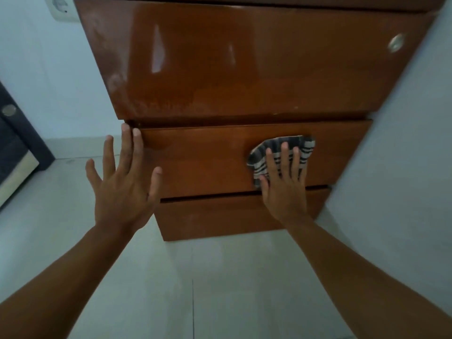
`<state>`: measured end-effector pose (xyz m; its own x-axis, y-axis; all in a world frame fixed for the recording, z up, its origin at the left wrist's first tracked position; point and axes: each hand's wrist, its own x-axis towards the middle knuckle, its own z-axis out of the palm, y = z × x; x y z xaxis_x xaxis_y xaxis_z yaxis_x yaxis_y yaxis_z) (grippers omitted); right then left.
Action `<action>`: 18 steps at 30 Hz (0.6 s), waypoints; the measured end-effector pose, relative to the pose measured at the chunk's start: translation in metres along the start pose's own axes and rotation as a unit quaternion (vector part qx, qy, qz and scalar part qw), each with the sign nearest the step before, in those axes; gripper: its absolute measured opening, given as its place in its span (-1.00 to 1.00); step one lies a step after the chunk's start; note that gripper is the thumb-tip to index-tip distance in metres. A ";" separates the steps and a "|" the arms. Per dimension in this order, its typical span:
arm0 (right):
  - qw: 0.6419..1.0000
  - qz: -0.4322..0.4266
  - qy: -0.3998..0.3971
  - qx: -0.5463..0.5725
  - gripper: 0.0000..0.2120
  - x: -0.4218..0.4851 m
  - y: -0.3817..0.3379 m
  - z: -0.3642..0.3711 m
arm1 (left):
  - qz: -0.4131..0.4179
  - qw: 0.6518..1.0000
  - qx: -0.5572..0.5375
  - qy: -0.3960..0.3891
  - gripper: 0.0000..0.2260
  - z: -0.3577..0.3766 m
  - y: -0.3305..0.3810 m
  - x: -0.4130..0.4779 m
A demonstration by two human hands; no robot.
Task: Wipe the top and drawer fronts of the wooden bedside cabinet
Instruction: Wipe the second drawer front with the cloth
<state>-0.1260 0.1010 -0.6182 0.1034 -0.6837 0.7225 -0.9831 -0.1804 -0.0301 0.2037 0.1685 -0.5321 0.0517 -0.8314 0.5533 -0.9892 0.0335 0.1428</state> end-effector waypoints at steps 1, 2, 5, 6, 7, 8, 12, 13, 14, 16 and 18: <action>1.000 0.009 0.000 -0.006 -0.33 0.000 0.015 -0.003 | -0.005 1.000 -0.005 -0.001 -0.32 0.001 0.001 0.000; 1.000 0.013 0.003 -0.010 -0.35 -0.001 0.029 -0.005 | -0.008 1.000 -0.011 -0.002 -0.31 0.002 0.002 0.001; 1.000 0.021 0.015 -0.016 -0.37 0.001 0.067 -0.011 | -0.015 1.000 -0.017 -0.006 -0.31 0.002 0.004 0.001; 0.999 0.034 0.019 -0.017 -0.37 0.000 0.078 -0.013 | -0.017 1.000 -0.018 -0.006 -0.31 0.002 0.004 0.000; 0.998 0.054 0.023 -0.016 -0.37 -0.001 0.089 -0.014 | -0.017 1.000 -0.019 -0.007 -0.31 0.001 0.003 0.000; 0.997 0.076 0.028 -0.010 -0.37 -0.002 0.098 -0.016 | -0.017 1.000 -0.018 -0.008 -0.31 0.000 0.003 0.000; 0.989 0.130 0.047 0.061 -0.45 -0.006 0.109 -0.027 | -0.016 1.000 -0.014 -0.015 -0.32 -0.005 0.004 -0.001; 0.983 0.148 0.065 0.090 -0.46 -0.005 0.100 -0.029 | -0.016 1.000 -0.013 -0.018 -0.33 -0.006 0.005 -0.001; 0.973 0.175 0.088 0.124 -0.47 -0.005 0.086 -0.029 | -0.018 1.000 -0.014 -0.019 -0.33 -0.006 0.005 -0.001; 0.954 0.197 0.135 0.181 -0.48 -0.007 0.043 -0.027 | -0.021 0.999 -0.020 -0.019 -0.33 -0.006 0.006 -0.002; 0.956 0.146 0.141 0.213 -0.48 -0.016 -0.018 -0.022 | -0.022 0.999 -0.020 -0.016 -0.33 -0.006 0.008 -0.002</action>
<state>-0.1133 0.1307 -0.6140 -0.2700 -0.5421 0.7958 -0.8068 -0.3237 -0.4943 0.1968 0.1737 -0.5272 0.0900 -0.8499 0.5192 -0.9798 0.0180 0.1993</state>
